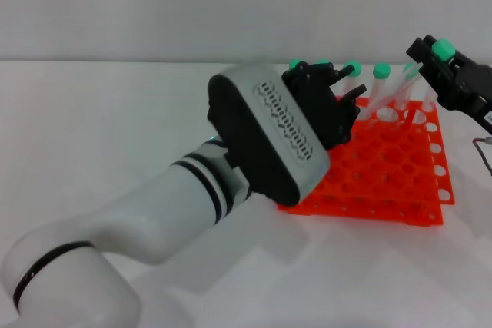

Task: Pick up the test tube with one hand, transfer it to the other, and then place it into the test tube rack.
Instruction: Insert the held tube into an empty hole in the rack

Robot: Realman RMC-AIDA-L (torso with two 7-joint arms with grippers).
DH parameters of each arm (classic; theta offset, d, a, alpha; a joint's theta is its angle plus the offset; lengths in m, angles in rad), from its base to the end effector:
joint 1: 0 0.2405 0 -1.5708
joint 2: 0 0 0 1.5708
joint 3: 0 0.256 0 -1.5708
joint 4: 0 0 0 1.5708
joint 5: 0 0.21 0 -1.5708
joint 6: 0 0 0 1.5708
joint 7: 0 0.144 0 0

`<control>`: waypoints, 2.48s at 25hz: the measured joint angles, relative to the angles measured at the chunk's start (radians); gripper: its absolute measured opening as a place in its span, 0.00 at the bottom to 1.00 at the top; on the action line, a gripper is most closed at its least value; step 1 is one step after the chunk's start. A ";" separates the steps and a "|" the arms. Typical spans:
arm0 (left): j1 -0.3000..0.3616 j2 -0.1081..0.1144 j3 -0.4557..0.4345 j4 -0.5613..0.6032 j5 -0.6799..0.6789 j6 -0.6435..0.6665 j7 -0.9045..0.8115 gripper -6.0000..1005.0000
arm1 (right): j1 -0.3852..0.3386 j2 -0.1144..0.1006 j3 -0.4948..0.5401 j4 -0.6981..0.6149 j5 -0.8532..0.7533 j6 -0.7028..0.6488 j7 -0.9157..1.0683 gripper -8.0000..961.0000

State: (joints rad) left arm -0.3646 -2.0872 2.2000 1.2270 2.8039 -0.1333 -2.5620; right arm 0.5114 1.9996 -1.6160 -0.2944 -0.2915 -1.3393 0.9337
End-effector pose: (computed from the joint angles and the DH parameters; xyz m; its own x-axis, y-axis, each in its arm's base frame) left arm -0.1025 0.3358 -0.1048 0.9305 -0.3170 0.1837 -0.0475 -0.6016 -0.7973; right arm 0.2424 0.3619 0.0088 0.3642 -0.0376 -0.9306 -0.6950 -0.6761 -0.2447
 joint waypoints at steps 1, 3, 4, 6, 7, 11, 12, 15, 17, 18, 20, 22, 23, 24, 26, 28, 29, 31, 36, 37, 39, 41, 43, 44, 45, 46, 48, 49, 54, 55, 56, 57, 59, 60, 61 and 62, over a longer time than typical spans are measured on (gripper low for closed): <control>0.010 0.000 0.002 -0.001 -0.001 -0.013 0.008 0.20 | 0.002 0.000 0.001 -0.002 0.001 0.000 -0.007 0.22; 0.022 0.000 0.004 -0.002 -0.003 -0.027 0.012 0.23 | 0.007 -0.001 0.009 -0.003 0.000 0.001 -0.014 0.22; 0.026 0.000 0.005 -0.002 -0.004 -0.031 0.011 0.25 | 0.008 -0.001 0.012 -0.003 -0.001 0.001 -0.016 0.22; 0.034 0.000 0.005 -0.003 -0.006 -0.032 0.010 0.29 | 0.010 -0.001 0.016 -0.003 -0.001 0.003 -0.025 0.22; 0.040 -0.001 0.005 -0.003 -0.006 -0.032 0.009 0.30 | 0.013 0.000 0.016 -0.003 -0.001 0.004 -0.031 0.22; 0.073 -0.001 0.002 -0.009 -0.036 -0.076 0.007 0.38 | 0.021 0.001 0.026 -0.003 -0.004 0.009 -0.039 0.22; 0.081 -0.001 0.003 -0.015 -0.048 -0.095 0.007 0.38 | 0.022 0.001 0.027 -0.003 -0.005 0.011 -0.043 0.22; 0.101 -0.001 0.006 -0.051 -0.094 -0.178 0.008 0.39 | 0.025 0.000 0.027 -0.003 -0.005 0.015 -0.054 0.22; 0.115 -0.001 0.006 -0.074 -0.130 -0.219 0.008 0.41 | 0.030 0.000 0.024 -0.003 -0.006 0.016 -0.061 0.22; 0.122 -0.002 0.006 -0.087 -0.152 -0.238 0.008 0.42 | 0.034 0.000 0.023 -0.003 -0.011 0.016 -0.062 0.22; 0.133 -0.002 0.009 -0.126 -0.204 -0.302 0.007 0.45 | 0.041 0.000 0.020 -0.003 -0.024 0.016 -0.062 0.22; 0.134 -0.002 0.029 -0.188 -0.265 -0.400 0.001 0.47 | 0.051 0.000 0.021 -0.003 -0.045 0.019 -0.062 0.22; 0.131 -0.002 0.044 -0.221 -0.291 -0.448 -0.007 0.47 | 0.057 0.001 0.021 -0.003 -0.054 0.024 -0.062 0.22; 0.126 -0.001 0.061 -0.255 -0.317 -0.500 -0.018 0.47 | 0.062 0.002 0.021 -0.003 -0.060 0.031 -0.062 0.22; 0.121 -0.001 0.086 -0.312 -0.347 -0.591 -0.043 0.47 | 0.073 0.002 0.020 -0.003 -0.070 0.045 -0.062 0.22; 0.125 -0.002 0.095 -0.345 -0.356 -0.657 -0.074 0.47 | 0.077 0.002 0.019 -0.003 -0.076 0.050 -0.062 0.22; 0.127 -0.002 0.098 -0.358 -0.363 -0.677 -0.091 0.47 | 0.086 0.002 0.020 -0.003 -0.087 0.059 -0.062 0.22; 0.129 -0.003 0.104 -0.401 -0.374 -0.725 -0.145 0.47 | 0.095 0.003 0.020 -0.003 -0.098 0.064 -0.062 0.22; 0.121 -0.003 0.113 -0.511 -0.404 -0.810 -0.271 0.47 | 0.124 0.009 0.019 -0.016 -0.141 0.099 -0.071 0.22; 0.121 -0.003 0.114 -0.523 -0.412 -0.824 -0.291 0.47 | 0.131 0.011 0.017 -0.021 -0.149 0.113 -0.074 0.22; 0.124 -0.002 0.115 -0.543 -0.431 -0.845 -0.320 0.47 | 0.141 0.012 0.014 -0.029 -0.157 0.132 -0.077 0.22; 0.130 -0.002 0.115 -0.551 -0.460 -0.851 -0.333 0.47 | 0.150 0.013 0.009 -0.036 -0.162 0.144 -0.081 0.22; 0.132 -0.003 0.115 -0.555 -0.493 -0.852 -0.340 0.47 | 0.156 0.014 0.003 -0.044 -0.169 0.155 -0.085 0.22; 0.130 -0.003 0.116 -0.557 -0.508 -0.852 -0.344 0.47 | 0.159 0.015 0.000 -0.050 -0.172 0.163 -0.087 0.22; 0.126 -0.003 0.117 -0.562 -0.520 -0.852 -0.350 0.47 | 0.163 0.016 -0.003 -0.053 -0.175 0.176 -0.092 0.22; 0.123 -0.004 0.118 -0.565 -0.527 -0.852 -0.354 0.47 | 0.167 0.017 -0.007 -0.056 -0.176 0.189 -0.097 0.22; 0.113 -0.004 0.123 -0.573 -0.539 -0.850 -0.360 0.47 | 0.178 0.021 -0.023 -0.061 -0.177 0.225 -0.113 0.22; 0.108 -0.004 0.126 -0.577 -0.544 -0.848 -0.361 0.47 | 0.182 0.022 -0.030 -0.063 -0.177 0.238 -0.118 0.22; 0.099 -0.004 0.136 -0.584 -0.550 -0.843 -0.361 0.47 | 0.193 0.023 -0.052 -0.075 -0.177 0.302 -0.130 0.22; 0.097 -0.004 0.140 -0.584 -0.550 -0.843 -0.361 0.47 | 0.193 0.024 -0.053 -0.077 -0.177 0.311 -0.133 0.22; 0.094 -0.004 0.143 -0.584 -0.551 -0.843 -0.361 0.47 | 0.195 0.026 -0.055 -0.079 -0.177 0.328 -0.145 0.22; 0.092 -0.004 0.146 -0.584 -0.551 -0.843 -0.361 0.47 | 0.196 0.027 -0.057 -0.079 -0.176 0.339 -0.154 0.22; 0.087 -0.004 0.152 -0.585 -0.551 -0.843 -0.360 0.47 | 0.201 0.029 -0.061 -0.080 -0.172 0.356 -0.175 0.22; 0.085 -0.004 0.154 -0.586 -0.551 -0.843 -0.360 0.47 | 0.203 0.029 -0.062 -0.080 -0.169 0.364 -0.185 0.22; 0.083 -0.004 0.156 -0.586 -0.551 -0.842 -0.360 0.47 | 0.204 0.029 -0.062 -0.080 -0.168 0.369 -0.189 0.22; 0.081 -0.004 0.156 -0.587 -0.551 -0.842 -0.360 0.47 | 0.204 0.029 -0.062 -0.081 -0.168 0.372 -0.191 0.22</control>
State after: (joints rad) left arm -0.2834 -2.0909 2.3564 0.6399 2.2533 -0.9756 -2.9224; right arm 0.7157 2.0286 -1.6778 -0.3753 -0.4591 -0.9677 0.7430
